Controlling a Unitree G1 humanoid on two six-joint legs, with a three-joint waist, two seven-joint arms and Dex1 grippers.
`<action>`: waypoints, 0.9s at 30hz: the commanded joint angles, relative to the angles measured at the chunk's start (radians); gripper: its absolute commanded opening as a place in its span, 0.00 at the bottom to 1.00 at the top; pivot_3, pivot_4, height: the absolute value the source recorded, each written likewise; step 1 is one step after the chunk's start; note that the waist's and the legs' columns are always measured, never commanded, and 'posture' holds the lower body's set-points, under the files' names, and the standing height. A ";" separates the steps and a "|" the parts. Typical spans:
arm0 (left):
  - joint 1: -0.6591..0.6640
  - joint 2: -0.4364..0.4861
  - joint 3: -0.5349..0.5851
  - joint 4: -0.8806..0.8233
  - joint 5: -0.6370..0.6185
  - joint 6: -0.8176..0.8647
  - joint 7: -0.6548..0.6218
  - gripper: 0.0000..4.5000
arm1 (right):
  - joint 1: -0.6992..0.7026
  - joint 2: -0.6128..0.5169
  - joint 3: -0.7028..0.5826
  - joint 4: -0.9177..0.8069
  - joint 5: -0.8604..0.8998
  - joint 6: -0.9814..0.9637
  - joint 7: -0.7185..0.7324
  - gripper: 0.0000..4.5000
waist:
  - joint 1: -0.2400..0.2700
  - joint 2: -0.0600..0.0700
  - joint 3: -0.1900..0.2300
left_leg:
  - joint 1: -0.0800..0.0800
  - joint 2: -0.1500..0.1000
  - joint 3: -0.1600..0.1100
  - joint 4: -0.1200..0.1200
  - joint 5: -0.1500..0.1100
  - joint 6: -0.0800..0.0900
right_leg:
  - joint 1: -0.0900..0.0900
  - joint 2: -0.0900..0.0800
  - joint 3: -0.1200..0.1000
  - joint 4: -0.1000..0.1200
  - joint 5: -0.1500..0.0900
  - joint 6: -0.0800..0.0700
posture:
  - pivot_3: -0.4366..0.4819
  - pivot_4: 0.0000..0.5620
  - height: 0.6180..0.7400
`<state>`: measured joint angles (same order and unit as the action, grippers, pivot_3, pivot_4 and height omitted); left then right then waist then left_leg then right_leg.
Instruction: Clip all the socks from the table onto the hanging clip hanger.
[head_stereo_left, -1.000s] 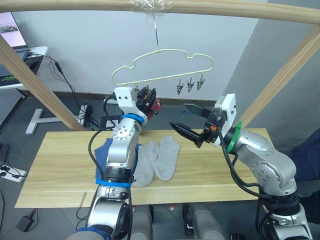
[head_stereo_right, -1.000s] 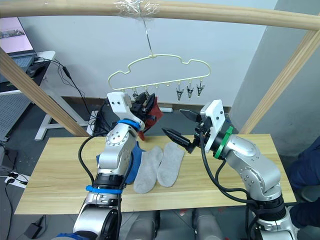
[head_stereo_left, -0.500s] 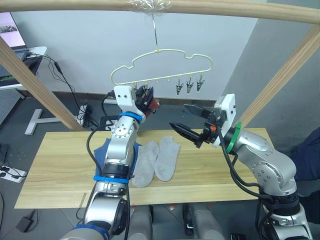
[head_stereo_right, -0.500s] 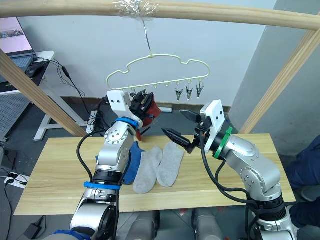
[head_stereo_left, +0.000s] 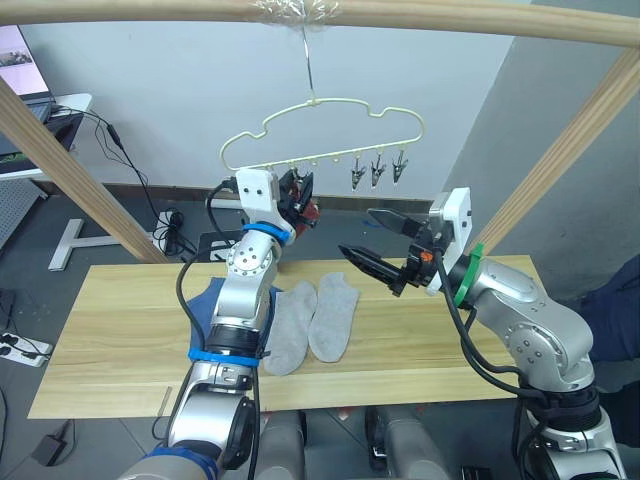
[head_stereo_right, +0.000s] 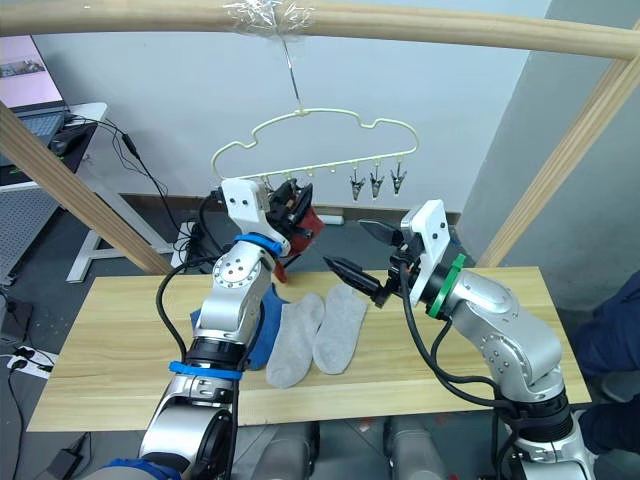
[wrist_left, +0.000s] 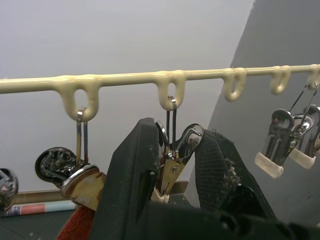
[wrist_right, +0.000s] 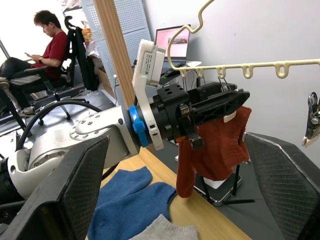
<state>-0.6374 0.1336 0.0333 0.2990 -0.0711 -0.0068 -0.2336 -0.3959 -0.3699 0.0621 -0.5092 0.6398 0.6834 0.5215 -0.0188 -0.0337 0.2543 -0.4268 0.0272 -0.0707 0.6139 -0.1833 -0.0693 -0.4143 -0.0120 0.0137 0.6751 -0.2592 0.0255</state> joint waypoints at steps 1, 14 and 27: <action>-0.021 0.011 -0.017 -0.011 0.016 -0.031 -0.014 0.32 | -0.003 -0.002 -0.013 -0.048 0.012 -0.010 -0.002 1.00 | 0.000 0.000 0.000 | 0.000 0.000 0.000 0.000 0.000 0.000 | 0.000 0.000 0.000 0.000 0.000 0.000 | 0.47 0.44 1.00; -0.019 -0.005 0.002 -0.007 0.004 -0.008 0.014 0.32 | -0.004 -0.003 -0.013 -0.047 0.011 -0.010 -0.003 1.00 | -0.002 0.000 0.000 | 0.000 0.000 0.000 0.000 0.000 0.000 | 0.000 0.000 0.000 0.000 0.000 0.000 | 0.47 0.44 1.00; -0.020 0.005 0.001 -0.001 0.013 -0.016 0.011 0.32 | 0.000 -0.002 -0.015 -0.050 0.011 -0.011 -0.007 1.00 | -0.006 0.000 0.000 | 0.000 0.000 0.000 0.000 0.000 0.000 | 0.000 0.000 0.000 0.000 0.000 0.000 | 0.47 0.45 1.00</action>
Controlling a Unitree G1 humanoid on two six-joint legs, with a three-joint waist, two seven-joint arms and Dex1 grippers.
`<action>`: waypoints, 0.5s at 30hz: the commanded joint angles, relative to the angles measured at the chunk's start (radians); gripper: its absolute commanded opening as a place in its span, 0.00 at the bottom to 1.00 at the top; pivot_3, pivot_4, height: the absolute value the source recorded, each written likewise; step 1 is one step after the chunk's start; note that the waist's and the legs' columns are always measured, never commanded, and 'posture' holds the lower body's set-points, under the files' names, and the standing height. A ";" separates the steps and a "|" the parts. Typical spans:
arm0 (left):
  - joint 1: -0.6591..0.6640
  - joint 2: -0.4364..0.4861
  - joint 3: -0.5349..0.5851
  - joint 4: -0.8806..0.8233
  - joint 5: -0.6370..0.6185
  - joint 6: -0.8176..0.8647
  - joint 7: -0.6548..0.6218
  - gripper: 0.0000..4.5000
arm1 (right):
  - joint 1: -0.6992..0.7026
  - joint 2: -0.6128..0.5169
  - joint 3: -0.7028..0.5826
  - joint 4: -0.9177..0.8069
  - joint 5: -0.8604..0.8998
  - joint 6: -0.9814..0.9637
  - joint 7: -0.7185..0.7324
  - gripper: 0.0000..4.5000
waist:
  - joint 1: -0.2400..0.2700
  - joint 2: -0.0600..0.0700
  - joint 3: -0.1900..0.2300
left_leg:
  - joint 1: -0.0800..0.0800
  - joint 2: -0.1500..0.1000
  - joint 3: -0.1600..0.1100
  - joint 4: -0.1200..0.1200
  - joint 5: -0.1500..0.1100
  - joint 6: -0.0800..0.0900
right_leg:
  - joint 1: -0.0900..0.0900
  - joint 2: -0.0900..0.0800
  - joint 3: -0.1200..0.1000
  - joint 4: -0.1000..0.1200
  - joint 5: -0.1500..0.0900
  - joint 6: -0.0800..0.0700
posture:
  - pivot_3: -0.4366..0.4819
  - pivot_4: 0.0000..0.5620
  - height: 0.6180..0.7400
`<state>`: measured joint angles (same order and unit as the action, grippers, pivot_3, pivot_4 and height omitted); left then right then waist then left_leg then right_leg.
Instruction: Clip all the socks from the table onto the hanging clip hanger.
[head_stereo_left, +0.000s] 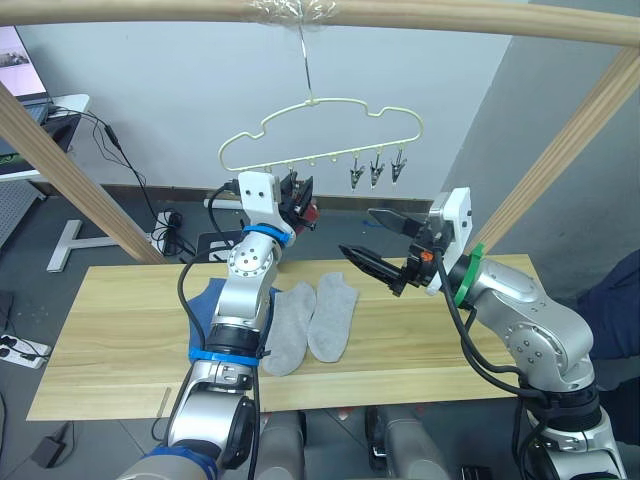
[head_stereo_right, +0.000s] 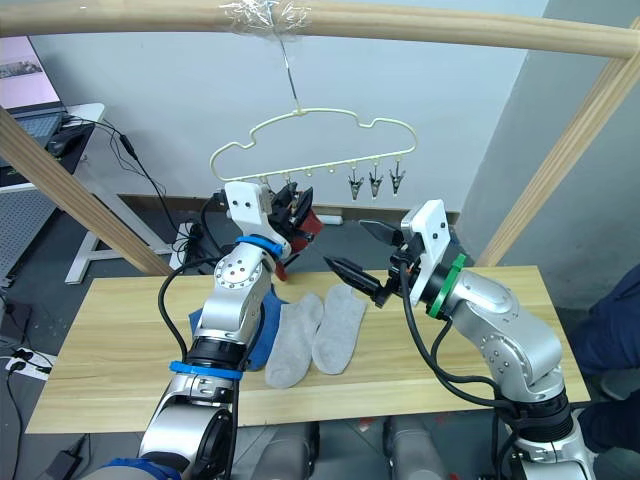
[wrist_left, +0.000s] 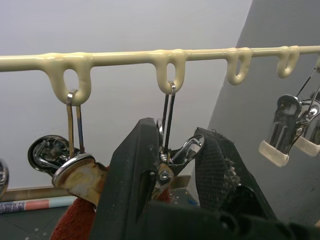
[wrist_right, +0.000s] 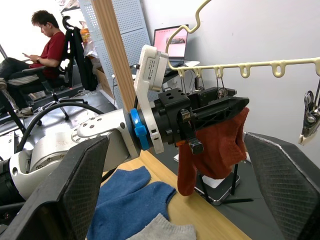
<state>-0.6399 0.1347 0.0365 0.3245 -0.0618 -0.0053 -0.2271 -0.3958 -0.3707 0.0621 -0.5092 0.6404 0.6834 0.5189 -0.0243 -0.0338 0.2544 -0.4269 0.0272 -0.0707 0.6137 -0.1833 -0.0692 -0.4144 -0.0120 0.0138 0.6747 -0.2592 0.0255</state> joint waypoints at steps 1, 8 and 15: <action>-0.017 0.004 -0.002 -0.026 0.004 -0.018 0.005 0.32 | -0.001 -0.002 -0.015 -0.049 0.011 -0.011 -0.004 1.00 | 0.000 0.000 0.000 | 0.000 0.000 0.000 0.000 0.000 0.000 | 0.000 0.000 0.000 0.000 0.000 0.000 | 0.47 0.45 1.00; -0.025 0.022 -0.015 -0.015 0.034 -0.036 0.004 0.32 | 0.001 -0.002 -0.015 -0.049 0.011 -0.011 -0.003 1.00 | -0.001 0.000 0.000 | 0.000 0.000 0.000 0.000 0.000 0.000 | 0.000 0.000 0.000 0.000 0.000 0.000 | 0.47 0.45 1.00; -0.029 0.042 -0.028 -0.008 0.076 -0.051 0.014 0.32 | 0.001 -0.001 -0.014 -0.048 0.012 -0.011 -0.004 1.00 | -0.002 0.000 0.000 | 0.000 0.000 0.000 0.000 0.000 0.000 | 0.000 0.000 0.000 -0.001 0.000 0.000 | 0.48 0.45 1.00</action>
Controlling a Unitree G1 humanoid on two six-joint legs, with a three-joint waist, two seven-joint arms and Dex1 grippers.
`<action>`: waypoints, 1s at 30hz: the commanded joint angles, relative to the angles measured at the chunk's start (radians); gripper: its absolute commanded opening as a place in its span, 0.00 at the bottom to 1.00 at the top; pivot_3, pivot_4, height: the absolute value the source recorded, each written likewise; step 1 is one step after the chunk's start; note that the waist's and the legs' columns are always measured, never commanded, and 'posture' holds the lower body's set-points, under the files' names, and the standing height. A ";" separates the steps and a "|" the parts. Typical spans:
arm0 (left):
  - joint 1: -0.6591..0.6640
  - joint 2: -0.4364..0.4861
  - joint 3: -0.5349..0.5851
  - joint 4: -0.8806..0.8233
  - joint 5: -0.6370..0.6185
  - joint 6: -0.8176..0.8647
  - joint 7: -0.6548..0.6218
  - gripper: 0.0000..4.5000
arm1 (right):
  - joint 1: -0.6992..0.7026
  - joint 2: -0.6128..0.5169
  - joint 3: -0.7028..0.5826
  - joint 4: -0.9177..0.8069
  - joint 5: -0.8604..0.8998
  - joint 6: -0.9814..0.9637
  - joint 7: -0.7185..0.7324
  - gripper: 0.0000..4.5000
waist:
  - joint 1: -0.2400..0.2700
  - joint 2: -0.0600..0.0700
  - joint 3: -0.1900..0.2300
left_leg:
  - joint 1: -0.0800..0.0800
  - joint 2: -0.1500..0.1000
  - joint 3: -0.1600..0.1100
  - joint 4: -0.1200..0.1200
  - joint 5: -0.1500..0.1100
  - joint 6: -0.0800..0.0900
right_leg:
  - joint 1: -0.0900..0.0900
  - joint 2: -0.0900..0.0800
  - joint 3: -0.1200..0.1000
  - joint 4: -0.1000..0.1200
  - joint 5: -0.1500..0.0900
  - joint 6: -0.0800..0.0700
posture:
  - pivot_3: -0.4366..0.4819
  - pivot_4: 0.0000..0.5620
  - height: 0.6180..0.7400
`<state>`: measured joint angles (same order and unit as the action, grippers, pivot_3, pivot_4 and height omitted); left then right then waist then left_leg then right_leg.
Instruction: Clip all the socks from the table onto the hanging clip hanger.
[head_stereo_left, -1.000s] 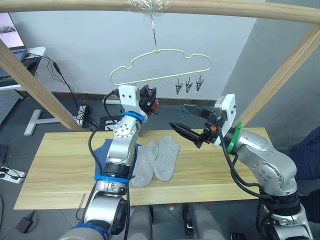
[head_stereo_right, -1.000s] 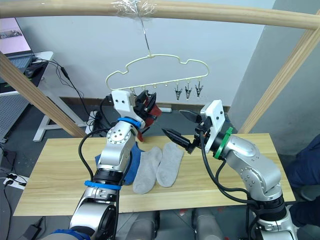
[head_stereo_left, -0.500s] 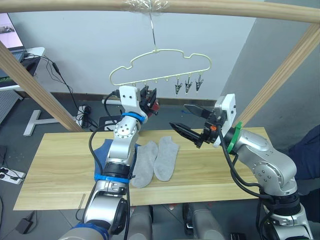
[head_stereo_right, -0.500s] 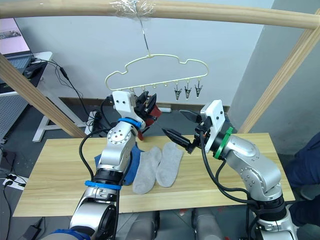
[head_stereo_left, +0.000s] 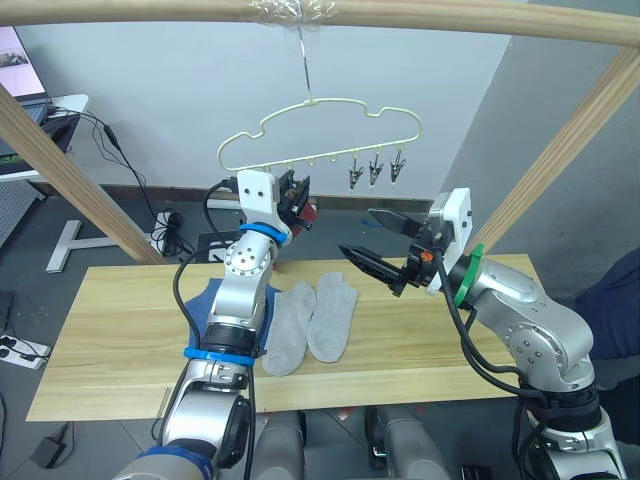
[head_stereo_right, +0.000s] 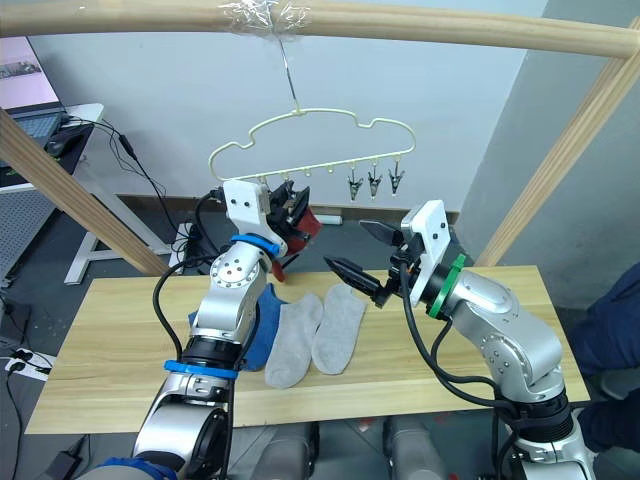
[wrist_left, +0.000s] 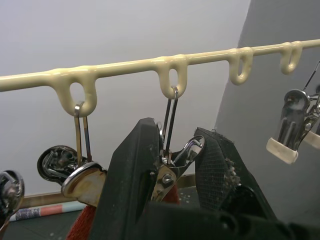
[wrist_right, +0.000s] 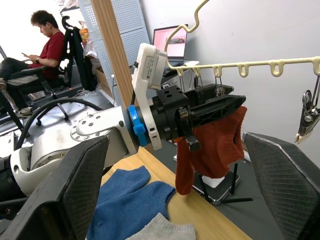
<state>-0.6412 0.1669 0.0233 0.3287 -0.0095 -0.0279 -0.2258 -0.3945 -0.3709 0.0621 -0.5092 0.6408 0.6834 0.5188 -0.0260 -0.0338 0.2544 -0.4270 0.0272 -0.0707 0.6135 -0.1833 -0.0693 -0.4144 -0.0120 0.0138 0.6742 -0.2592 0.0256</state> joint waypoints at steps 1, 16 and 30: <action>-0.027 0.011 -0.015 -0.013 0.026 -0.030 0.013 0.32 | 0.000 -0.001 -0.014 -0.049 0.012 -0.010 -0.004 1.00 | 0.000 0.000 0.000 | 0.000 0.000 0.000 0.000 0.000 0.000 | 0.000 0.000 0.000 0.000 0.000 0.000 | 0.48 0.45 1.00; -0.018 0.011 -0.021 -0.032 0.031 -0.038 0.001 0.06 | 0.007 0.000 -0.011 -0.049 0.013 -0.009 -0.004 1.00 | 0.000 0.000 0.000 | 0.000 0.000 0.000 -0.001 0.000 0.000 | 0.000 0.000 0.000 0.000 0.000 0.000 | 0.48 0.44 1.00; 0.018 0.009 0.092 -0.183 -0.244 0.262 -0.114 0.05 | -0.023 0.086 0.346 0.404 -0.416 -0.121 -0.091 1.00 | -0.006 0.000 0.000 | 0.000 0.000 0.000 -0.001 0.000 0.000 | -0.001 0.000 0.000 0.000 0.000 0.000 | 0.51 0.45 1.00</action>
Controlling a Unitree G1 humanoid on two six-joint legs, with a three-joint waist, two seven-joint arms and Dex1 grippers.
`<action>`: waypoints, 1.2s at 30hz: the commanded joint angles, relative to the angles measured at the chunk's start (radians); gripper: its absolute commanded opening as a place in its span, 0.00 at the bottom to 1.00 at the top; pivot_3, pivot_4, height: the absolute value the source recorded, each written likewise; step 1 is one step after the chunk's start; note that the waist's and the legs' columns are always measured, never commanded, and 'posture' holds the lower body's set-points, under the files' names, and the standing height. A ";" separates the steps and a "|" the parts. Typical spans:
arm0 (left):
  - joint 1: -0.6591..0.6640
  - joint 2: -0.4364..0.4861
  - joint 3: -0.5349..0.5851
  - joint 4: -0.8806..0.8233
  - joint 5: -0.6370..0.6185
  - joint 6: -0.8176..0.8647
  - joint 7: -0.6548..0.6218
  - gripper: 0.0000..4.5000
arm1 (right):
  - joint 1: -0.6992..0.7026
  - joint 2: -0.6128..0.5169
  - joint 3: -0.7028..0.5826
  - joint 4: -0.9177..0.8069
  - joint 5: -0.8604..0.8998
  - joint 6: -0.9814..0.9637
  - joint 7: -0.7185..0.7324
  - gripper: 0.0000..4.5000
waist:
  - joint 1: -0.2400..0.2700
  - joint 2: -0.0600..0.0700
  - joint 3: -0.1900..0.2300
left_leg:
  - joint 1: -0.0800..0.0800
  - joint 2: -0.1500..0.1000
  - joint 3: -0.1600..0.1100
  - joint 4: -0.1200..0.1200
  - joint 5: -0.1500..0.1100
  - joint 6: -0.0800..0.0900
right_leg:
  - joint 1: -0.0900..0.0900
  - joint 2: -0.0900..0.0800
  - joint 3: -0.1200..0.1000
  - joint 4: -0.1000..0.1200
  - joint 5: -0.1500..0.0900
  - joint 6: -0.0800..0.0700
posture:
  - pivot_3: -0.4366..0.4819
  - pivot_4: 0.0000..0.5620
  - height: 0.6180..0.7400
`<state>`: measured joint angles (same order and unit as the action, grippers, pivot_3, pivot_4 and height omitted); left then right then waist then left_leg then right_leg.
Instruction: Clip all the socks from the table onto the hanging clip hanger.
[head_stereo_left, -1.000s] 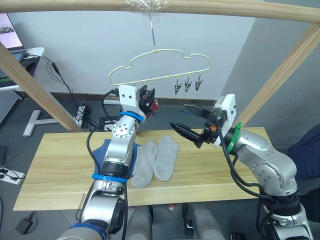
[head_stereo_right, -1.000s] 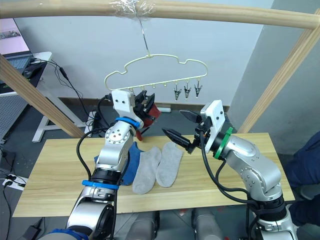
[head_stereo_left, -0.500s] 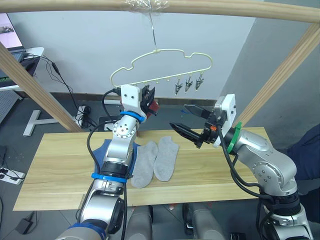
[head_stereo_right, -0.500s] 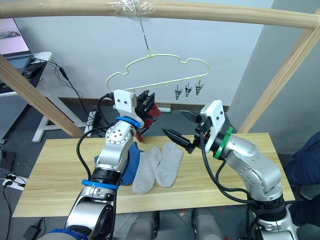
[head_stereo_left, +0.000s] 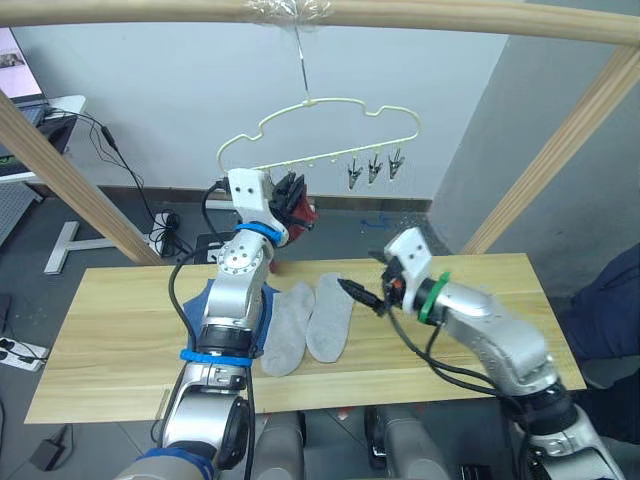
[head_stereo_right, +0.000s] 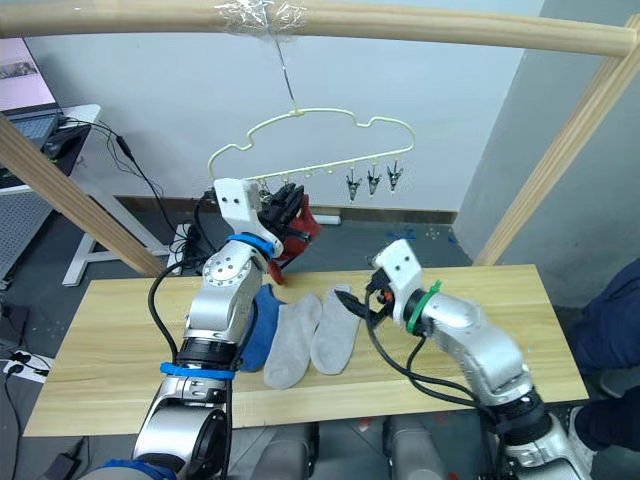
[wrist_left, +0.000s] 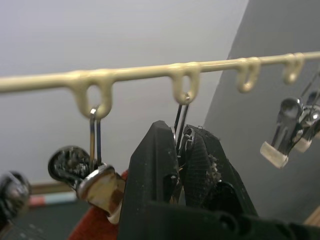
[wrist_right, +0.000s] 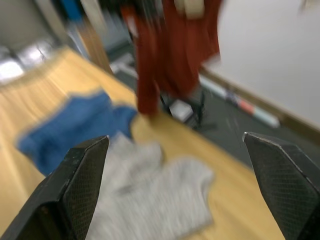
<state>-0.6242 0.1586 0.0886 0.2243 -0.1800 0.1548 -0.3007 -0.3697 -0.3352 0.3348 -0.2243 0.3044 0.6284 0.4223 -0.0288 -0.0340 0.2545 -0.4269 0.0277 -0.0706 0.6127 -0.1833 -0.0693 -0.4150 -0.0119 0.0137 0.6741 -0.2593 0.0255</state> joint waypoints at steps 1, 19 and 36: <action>0.006 0.031 0.033 -0.095 -0.092 0.110 -0.055 0.05 | -0.078 0.086 0.106 0.214 -0.123 -0.099 -0.001 1.00 | -0.006 0.000 0.000 | 0.000 0.000 0.000 0.000 0.000 0.000 | 0.000 0.000 0.000 0.000 0.000 0.000 | 0.51 0.45 1.00; 0.111 0.076 0.014 -0.248 -0.096 0.202 -0.048 0.05 | -0.200 0.310 0.099 0.987 -0.402 -0.417 -0.079 1.00 | 0.012 0.000 0.000 | 0.009 0.001 0.001 -0.002 0.000 0.000 | 0.006 0.001 0.002 0.002 0.000 -0.001 | 0.59 0.46 1.00; 0.061 -0.018 0.242 -0.267 -0.519 0.666 0.066 0.05 | 0.038 0.022 0.066 0.369 -0.490 -0.513 0.038 0.00 | 0.022 0.000 0.000 | 0.010 0.001 0.002 -0.002 0.000 0.000 | 0.008 0.000 0.002 -0.001 -0.001 -0.001 | 0.56 0.43 1.00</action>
<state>-0.5613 0.1478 0.2763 -0.0435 -0.6022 0.7042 -0.2870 -0.3202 -0.3125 0.4078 0.2496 -0.1605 0.1623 0.4642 -0.0066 -0.0342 0.2548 -0.4174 0.0284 -0.0688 0.6103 -0.1834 -0.0694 -0.4078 -0.0119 0.0159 0.6733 -0.2601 0.0247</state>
